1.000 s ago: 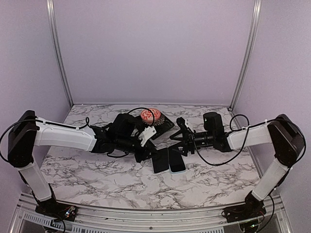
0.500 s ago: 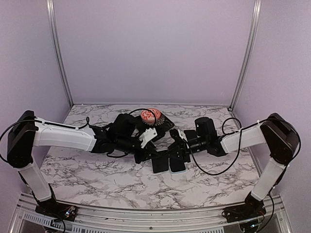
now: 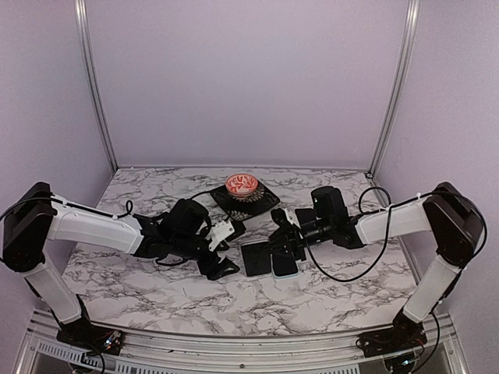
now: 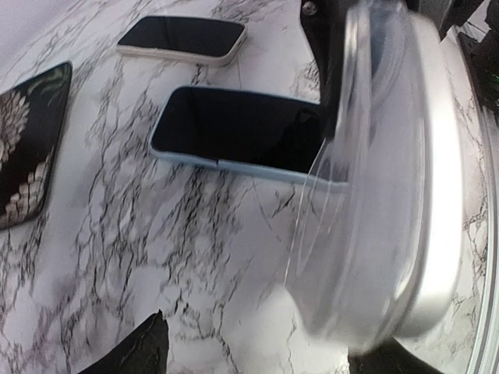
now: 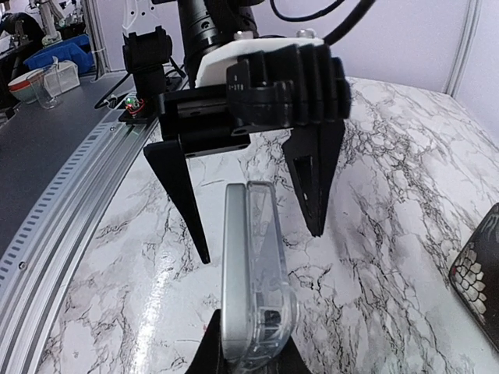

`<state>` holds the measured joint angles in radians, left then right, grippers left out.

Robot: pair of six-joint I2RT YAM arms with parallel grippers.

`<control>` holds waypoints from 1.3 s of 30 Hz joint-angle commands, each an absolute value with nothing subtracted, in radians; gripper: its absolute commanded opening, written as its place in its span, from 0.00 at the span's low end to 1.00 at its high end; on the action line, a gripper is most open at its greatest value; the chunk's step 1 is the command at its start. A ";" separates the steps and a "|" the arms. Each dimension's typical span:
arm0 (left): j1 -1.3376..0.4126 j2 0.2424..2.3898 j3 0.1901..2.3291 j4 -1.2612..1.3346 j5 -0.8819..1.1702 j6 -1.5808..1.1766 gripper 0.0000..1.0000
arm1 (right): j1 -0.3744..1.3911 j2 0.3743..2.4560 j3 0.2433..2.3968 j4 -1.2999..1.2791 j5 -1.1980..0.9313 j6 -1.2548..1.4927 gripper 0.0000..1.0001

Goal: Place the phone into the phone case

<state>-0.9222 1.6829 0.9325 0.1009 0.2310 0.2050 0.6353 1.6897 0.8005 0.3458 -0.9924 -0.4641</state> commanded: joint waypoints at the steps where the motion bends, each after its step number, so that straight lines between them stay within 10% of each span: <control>1: -0.915 1.536 0.829 0.275 0.247 0.181 0.82 | 0.646 1.586 0.815 0.388 -0.985 -0.451 0.00; 14: -0.920 1.390 0.727 0.611 0.252 0.125 0.83 | 0.708 1.429 0.902 0.750 -1.034 -0.033 0.00; 19: -0.922 1.353 0.723 0.611 0.275 0.132 0.00 | 0.734 1.383 0.920 0.755 -1.029 -0.031 0.00; 24: -0.930 1.334 0.722 0.610 0.324 0.125 0.00 | 0.738 1.368 0.917 0.741 -1.011 -0.038 0.00; 26: -0.933 1.326 0.724 0.610 0.336 0.116 0.46 | 0.739 1.368 0.914 0.734 -1.002 -0.042 0.00; 27: -0.935 1.324 0.731 0.609 0.342 0.114 0.50 | 0.740 1.370 0.913 0.733 -1.000 -0.040 0.00; 34: -0.941 1.343 0.781 0.611 0.381 0.100 0.27 | 0.747 1.374 0.928 0.737 -1.009 -0.031 0.00; 39: -0.956 1.390 0.824 0.611 0.439 0.106 0.36 | 0.748 1.382 0.934 0.740 -1.007 -0.028 0.00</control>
<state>-0.9428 1.3579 0.7692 0.5793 0.3836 0.1093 0.7376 1.3956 0.8810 0.6815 -1.0042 -0.0341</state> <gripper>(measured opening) 0.357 0.098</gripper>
